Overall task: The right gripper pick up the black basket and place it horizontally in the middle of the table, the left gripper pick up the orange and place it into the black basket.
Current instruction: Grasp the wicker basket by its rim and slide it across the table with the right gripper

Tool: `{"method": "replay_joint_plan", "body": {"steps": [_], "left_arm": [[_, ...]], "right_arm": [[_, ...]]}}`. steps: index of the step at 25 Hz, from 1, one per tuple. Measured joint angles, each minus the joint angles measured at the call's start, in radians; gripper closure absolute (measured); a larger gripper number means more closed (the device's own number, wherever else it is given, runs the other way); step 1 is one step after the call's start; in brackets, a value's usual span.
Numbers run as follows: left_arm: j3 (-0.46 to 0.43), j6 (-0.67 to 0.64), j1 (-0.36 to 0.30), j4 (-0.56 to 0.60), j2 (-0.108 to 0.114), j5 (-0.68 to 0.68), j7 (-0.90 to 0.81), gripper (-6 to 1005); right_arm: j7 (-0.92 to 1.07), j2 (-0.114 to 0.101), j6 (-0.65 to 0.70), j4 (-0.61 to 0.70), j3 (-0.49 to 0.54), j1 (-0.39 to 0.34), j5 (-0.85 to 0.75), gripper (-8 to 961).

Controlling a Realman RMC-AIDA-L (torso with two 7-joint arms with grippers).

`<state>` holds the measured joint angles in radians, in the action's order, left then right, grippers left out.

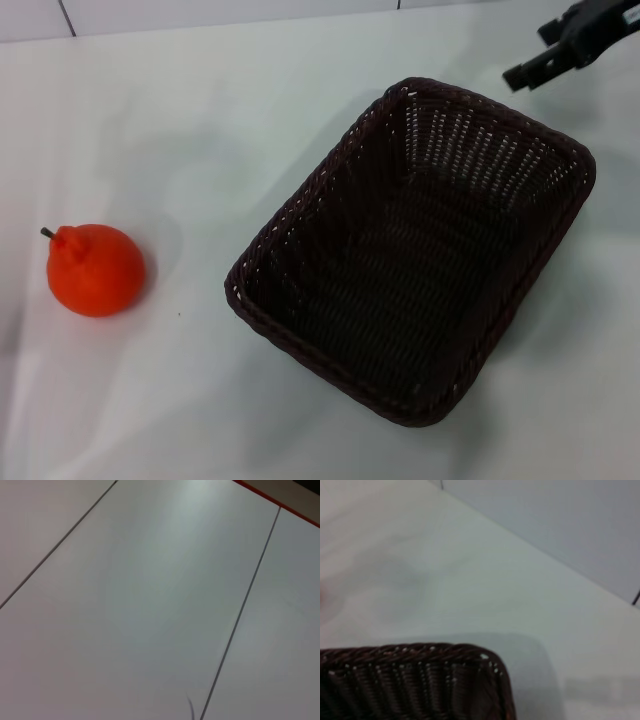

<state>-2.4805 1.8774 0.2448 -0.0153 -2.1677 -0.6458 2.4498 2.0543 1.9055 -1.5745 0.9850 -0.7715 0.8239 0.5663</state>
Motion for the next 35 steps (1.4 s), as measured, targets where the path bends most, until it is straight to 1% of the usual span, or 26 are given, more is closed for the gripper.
{"method": "replay_joint_plan", "body": {"steps": [3, 10, 14, 16, 18, 21, 26, 30, 32, 35], "left_arm": [[0.000, -0.001, 0.001, 0.000, 0.000, 0.000, 0.000, 100], [0.000, -0.012, 0.009, 0.000, 0.000, 0.000, 0.000, 100], [0.000, -0.029, 0.016, 0.000, -0.001, 0.000, 0.000, 100], [0.000, -0.035, 0.019, 0.000, -0.001, 0.000, 0.000, 100], [0.000, -0.037, 0.023, 0.000, -0.001, 0.000, 0.000, 100], [0.000, -0.038, 0.026, 0.000, -0.001, 0.000, 0.000, 100], [0.000, -0.039, 0.028, 0.000, -0.001, 0.000, 0.000, 100], [0.000, -0.039, 0.027, 0.000, 0.000, 0.000, 0.000, 100], [0.000, -0.039, 0.026, 0.000, 0.000, 0.000, 0.001, 100], [0.001, -0.043, 0.025, 0.000, 0.002, 0.000, 0.003, 100]], "right_arm": [[-0.006, 0.010, 0.017, -0.029, -0.016, 0.006, -0.010, 100], [-0.020, 0.014, 0.088, -0.156, -0.066, 0.017, -0.013, 130], [-0.039, 0.028, 0.143, -0.228, -0.101, 0.020, -0.014, 146], [-0.055, 0.036, 0.151, -0.240, -0.102, 0.020, -0.014, 155], [-0.060, 0.039, 0.151, -0.242, -0.101, 0.019, -0.015, 163], [-0.056, 0.038, 0.148, -0.242, -0.097, 0.017, -0.015, 409], [-0.025, 0.030, 0.136, -0.243, -0.090, 0.011, -0.009, 618], [0.034, 0.023, 0.093, -0.241, -0.034, 0.009, -0.007, 711], [0.070, 0.016, 0.066, -0.238, 0.031, 0.008, -0.006, 758], [0.121, 0.003, 0.028, -0.244, 0.165, 0.000, 0.009, 766]]}}
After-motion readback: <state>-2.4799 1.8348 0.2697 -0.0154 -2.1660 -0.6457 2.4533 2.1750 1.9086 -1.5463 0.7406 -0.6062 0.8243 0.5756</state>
